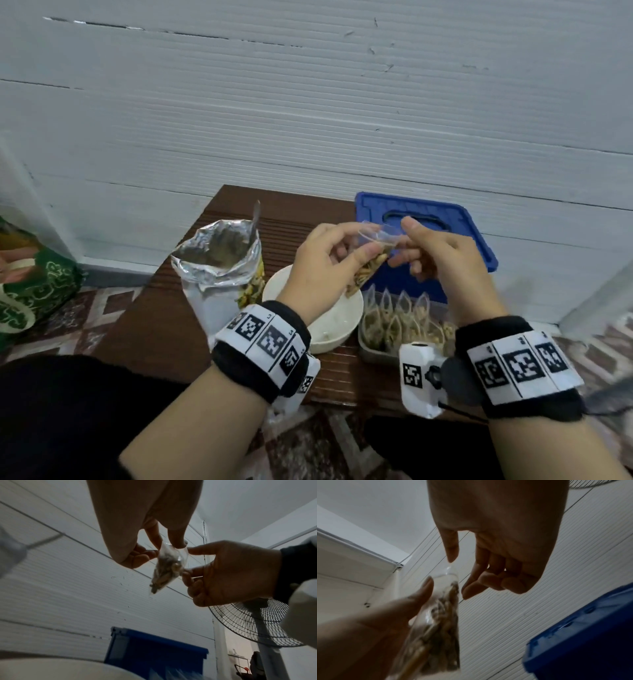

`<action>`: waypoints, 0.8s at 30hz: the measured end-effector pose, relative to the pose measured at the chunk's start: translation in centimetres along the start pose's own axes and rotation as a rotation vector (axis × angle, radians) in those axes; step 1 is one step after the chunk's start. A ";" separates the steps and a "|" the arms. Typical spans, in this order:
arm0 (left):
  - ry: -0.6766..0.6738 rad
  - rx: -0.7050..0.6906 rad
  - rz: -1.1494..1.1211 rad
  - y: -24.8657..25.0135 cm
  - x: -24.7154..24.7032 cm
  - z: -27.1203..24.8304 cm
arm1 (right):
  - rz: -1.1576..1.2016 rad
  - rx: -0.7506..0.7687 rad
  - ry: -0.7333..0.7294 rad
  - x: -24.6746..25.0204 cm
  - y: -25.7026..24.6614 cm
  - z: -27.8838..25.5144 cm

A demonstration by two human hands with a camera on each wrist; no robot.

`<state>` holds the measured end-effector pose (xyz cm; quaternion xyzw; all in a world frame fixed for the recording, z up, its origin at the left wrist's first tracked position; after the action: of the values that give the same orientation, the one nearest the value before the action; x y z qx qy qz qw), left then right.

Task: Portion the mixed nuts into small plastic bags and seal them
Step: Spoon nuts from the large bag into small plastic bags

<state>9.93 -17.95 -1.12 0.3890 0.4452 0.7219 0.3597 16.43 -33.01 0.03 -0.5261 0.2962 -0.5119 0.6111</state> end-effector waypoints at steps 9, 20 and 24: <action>-0.171 0.140 -0.059 -3.0 -7.3 -1.4 | -0.297 0.040 0.089 6.4 2.4 -2.1; -0.129 0.340 0.152 -7.2 -6.4 -1.8 | -0.566 -0.099 0.149 11.2 6.4 -3.3; -0.126 0.385 0.211 -7.9 -5.7 -1.8 | -0.658 -0.246 0.013 10.6 9.0 -3.8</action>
<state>12.20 -20.86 -10.35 0.5393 0.5083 0.6313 0.2286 19.02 -44.93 -7.64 -0.6599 0.1742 -0.6453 0.3432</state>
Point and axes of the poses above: each hand's wrist, its own z-axis towards the middle knuckle, its own x-axis out of the back of the hand, y = z × x, the point moved 8 cm from there along z, towards the middle knuckle, and after that the axes turned 9 degrees about x, right-handed, at the moved point
